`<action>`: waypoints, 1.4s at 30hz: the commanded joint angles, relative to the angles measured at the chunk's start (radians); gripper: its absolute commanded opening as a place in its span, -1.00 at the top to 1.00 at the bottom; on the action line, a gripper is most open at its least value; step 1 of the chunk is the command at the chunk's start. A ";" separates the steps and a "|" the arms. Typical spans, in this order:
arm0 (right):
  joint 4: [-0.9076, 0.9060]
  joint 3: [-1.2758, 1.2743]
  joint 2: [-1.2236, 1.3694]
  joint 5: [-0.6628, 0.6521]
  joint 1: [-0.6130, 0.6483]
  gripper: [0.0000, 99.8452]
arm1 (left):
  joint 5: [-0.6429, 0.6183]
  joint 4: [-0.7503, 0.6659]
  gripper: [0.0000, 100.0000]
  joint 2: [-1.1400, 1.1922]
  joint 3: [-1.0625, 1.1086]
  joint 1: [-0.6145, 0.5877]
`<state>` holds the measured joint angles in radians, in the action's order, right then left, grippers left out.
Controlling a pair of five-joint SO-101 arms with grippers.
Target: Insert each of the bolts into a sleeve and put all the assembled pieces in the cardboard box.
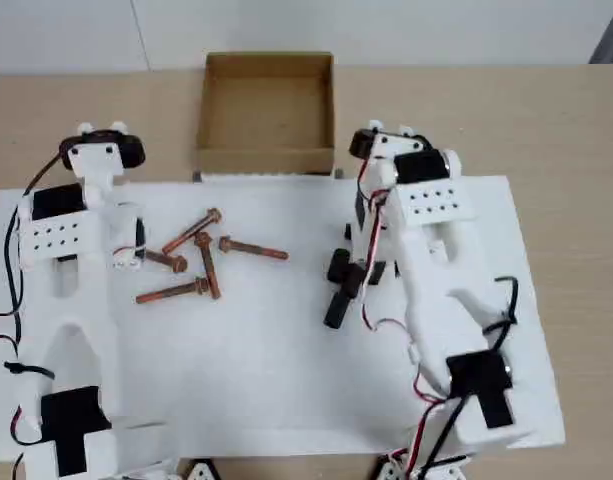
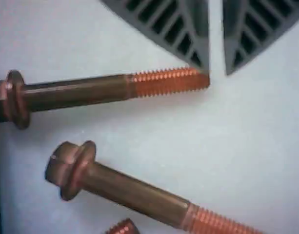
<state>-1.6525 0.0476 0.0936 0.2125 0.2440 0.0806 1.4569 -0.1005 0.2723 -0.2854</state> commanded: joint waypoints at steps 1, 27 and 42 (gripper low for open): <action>0.002 0.094 0.059 0.009 0.005 0.75 | 0.006 -0.018 0.98 -0.005 -0.013 0.003; 0.028 0.299 0.449 0.006 0.001 0.75 | 0.006 -0.101 0.98 -0.003 0.033 0.002; 0.022 0.356 0.475 -0.032 -0.007 1.00 | 0.008 -0.100 0.98 -0.005 0.041 0.002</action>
<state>-1.6249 0.3406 0.5892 0.1956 0.2378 0.0790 1.3709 -0.1005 0.3168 -0.2854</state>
